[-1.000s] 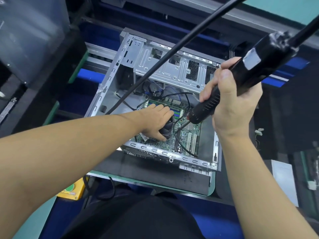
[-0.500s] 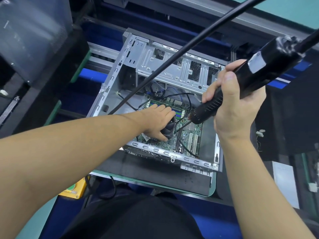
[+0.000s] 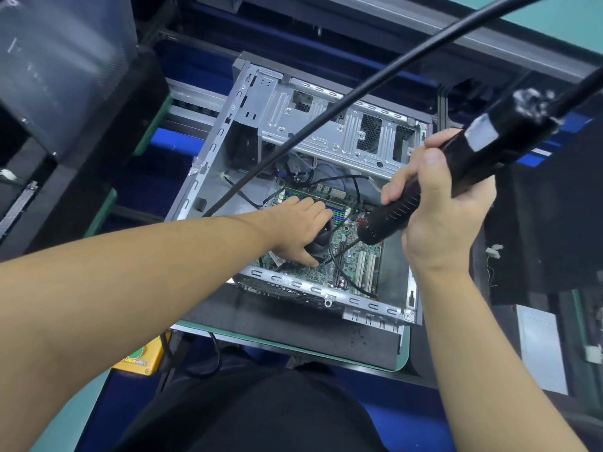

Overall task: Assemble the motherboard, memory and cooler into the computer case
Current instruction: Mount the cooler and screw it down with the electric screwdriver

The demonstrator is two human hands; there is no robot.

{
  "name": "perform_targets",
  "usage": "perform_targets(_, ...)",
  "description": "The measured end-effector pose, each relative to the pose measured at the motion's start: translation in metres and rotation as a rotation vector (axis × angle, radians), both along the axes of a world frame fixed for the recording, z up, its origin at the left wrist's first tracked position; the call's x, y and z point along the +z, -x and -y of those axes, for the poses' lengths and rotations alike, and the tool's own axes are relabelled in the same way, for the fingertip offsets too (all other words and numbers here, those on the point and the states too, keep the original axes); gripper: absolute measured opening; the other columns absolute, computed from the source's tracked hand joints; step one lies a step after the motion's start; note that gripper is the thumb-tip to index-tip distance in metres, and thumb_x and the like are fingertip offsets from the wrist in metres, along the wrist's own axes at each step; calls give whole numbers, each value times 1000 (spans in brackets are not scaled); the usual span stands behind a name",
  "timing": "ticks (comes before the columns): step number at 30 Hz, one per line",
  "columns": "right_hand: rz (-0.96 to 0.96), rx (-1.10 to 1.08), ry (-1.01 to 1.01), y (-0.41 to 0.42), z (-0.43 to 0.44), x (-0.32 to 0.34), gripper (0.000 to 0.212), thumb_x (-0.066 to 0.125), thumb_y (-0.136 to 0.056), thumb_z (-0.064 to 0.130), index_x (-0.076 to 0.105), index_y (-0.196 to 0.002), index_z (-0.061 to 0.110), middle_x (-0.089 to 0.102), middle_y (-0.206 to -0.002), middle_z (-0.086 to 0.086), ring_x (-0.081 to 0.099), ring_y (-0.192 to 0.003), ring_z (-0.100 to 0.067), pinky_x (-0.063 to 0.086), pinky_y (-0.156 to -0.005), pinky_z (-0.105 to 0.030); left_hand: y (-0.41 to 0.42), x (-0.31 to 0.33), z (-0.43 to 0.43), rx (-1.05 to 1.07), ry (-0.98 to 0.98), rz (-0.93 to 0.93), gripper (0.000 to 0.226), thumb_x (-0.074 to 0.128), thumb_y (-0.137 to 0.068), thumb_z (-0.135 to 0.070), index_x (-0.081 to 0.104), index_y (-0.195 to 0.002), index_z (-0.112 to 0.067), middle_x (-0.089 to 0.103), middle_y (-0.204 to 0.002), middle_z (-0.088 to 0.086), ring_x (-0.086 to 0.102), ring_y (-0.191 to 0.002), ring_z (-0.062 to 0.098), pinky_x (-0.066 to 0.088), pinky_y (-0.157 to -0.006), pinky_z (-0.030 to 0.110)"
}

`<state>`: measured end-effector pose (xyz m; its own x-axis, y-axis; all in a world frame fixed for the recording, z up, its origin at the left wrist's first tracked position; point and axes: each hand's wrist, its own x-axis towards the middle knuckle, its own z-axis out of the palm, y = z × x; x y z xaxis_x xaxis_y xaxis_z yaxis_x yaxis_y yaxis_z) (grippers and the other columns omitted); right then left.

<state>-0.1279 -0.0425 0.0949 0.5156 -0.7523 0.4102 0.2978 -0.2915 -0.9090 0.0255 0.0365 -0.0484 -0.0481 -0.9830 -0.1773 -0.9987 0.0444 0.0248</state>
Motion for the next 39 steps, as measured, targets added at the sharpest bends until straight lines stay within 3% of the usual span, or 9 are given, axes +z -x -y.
perform_targets(12,39,-15,26,-2,6,5,6,56,-96,16,53,-99,13,54,-65,8,55,-46,-22,44,-55,-37,0,-1,0,-2,3,-11,96,51,-77,-78,31,-140,-9,44,-130,8,44,-111,26,38,-98,41)
perform_targets(18,16,-64,47,-3,7,4,6,56,-96,13,51,-99,13,56,-61,11,55,-46,-23,46,-56,-36,1,-1,-1,5,23,-16,97,53,-76,-77,32,-141,-9,45,-129,8,45,-113,26,37,-98,40)
perform_targets(22,2,-119,55,-7,-1,6,10,59,-95,15,50,-99,13,56,-70,10,56,-47,-23,47,-56,-33,1,-2,0,4,29,-4,97,53,-76,-77,32,-141,-9,45,-129,8,45,-112,26,38,-98,40)
perform_targets(24,-19,-135,70,-10,-11,7,13,62,-94,17,50,-99,18,58,-73,11,56,-49,-22,48,-55,-30,1,-4,0,6,32,1,96,53,-75,-78,32,-139,-10,45,-129,7,45,-111,26,39,-98,40)
perform_targets(28,-90,-200,80,-20,-39,5,21,74,-88,35,55,-93,41,60,-73,10,57,-58,-30,52,-57,-40,2,-6,0,7,28,-12,91,54,-75,-77,33,-133,-10,44,-125,7,43,-108,26,37,-95,40)
perform_targets(32,-135,-208,98,-26,-44,4,19,75,-86,45,57,-89,51,60,-73,10,58,-61,-33,53,-60,-40,1,-6,0,-6,33,-10,87,53,-76,-77,34,-128,-10,44,-124,8,42,-108,26,36,-94,40)
perform_targets(34,-136,-224,64,-26,-35,4,17,73,-87,38,59,-87,47,57,-72,-2,53,-59,-39,50,-57,-37,2,-5,0,5,28,-16,93,53,-76,-77,33,-137,-9,44,-127,7,43,-111,26,36,-96,40)
perform_targets(39,-97,-135,6,-21,-26,3,14,68,-90,30,54,-90,31,52,-66,-17,50,-53,-32,45,-55,-31,1,-6,0,6,29,-18,96,54,-75,-77,33,-139,-8,43,-129,8,43,-112,27,37,-98,41)
